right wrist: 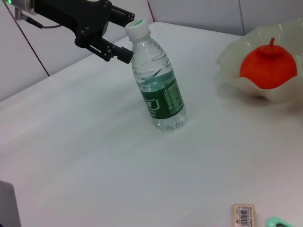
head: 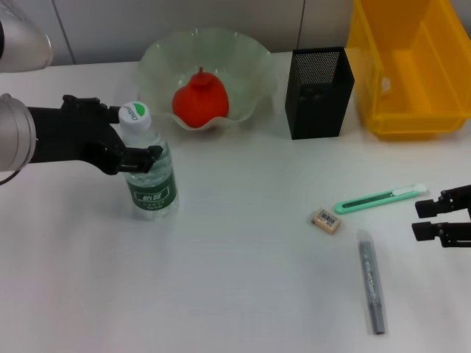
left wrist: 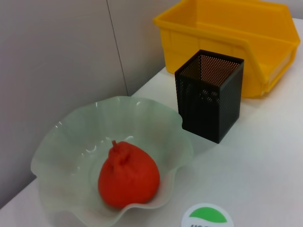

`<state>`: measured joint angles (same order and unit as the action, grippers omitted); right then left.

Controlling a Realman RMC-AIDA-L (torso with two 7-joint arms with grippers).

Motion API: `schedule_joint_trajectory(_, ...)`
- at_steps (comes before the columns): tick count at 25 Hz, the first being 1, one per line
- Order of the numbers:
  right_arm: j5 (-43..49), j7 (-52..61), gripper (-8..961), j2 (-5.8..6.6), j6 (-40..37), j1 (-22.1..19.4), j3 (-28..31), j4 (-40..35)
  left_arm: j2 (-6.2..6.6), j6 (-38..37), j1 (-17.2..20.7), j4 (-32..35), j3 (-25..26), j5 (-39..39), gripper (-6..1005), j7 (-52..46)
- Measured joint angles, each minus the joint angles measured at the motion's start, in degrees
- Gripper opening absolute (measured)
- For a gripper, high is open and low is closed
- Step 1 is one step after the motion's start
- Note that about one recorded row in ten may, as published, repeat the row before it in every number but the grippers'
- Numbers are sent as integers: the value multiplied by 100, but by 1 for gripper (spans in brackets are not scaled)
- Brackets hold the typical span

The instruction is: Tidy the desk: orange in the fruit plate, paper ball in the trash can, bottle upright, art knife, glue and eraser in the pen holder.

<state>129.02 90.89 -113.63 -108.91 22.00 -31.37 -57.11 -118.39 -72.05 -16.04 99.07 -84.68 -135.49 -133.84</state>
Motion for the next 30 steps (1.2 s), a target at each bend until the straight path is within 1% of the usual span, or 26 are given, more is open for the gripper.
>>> schedule_joint_trajectory(1, 0, 0, 582, 0, 11, -1, 0, 0, -1, 5, 2, 17, 17, -1, 762, 6)
schedule_joint_trajectory(4, 0, 24, 557, 0, 25, -2, 0, -2, -5, 10, 3, 103, 96, -12, 792, 7)
schedule_joint_trajectory(7, 0, 45, 456, 0, 29, 0, 0, -2, 0, 26, 5, 135, 131, -12, 821, 14)
schedule_joint_trajectory(9, 0, 55, 389, 0, 36, 2, 0, -2, 2, 25, 5, 169, 169, -17, 820, 24)
schedule_joint_trajectory(12, 4, 110, 391, 0, 44, 13, 0, -20, -1, 21, 26, 272, 202, -21, 818, 43)
schedule_joint_trajectory(16, 36, 230, 394, 0, 91, 35, -5, -69, 4, -19, 97, 594, 234, -20, 816, 91)
schedule_joint_trajectory(19, 40, 311, 399, 0, 156, 51, -4, -76, 4, -200, 163, 930, 248, 24, 814, 214)
schedule_joint_trajectory(23, 42, 355, 413, -1, 209, 60, -7, -76, 0, -358, 195, 1085, 240, 150, 812, 258)
schedule_joint_trajectory(24, 44, 399, 422, -5, 260, 67, -13, -76, -4, -579, 221, 1221, 233, 552, 811, 370)
schedule_joint_trajectory(27, 48, 467, 448, -7, 332, 76, -32, -76, 1, -833, 229, 1296, 265, 1104, 809, 531)
schedule_joint_trajectory(28, 53, 493, 457, -9, 366, 81, -44, -77, 1, -833, 229, 1296, 265, 1104, 809, 531)
schedule_joint_trajectory(29, 60, 512, 470, -12, 427, 101, -59, -80, 6, -1178, 229, 1326, 317, 1591, 808, 764)
schedule_joint_trajectory(30, 60, 512, 483, -12, 427, 101, -59, -80, 6, -1298, 220, 1331, 335, 1703, 808, 822)
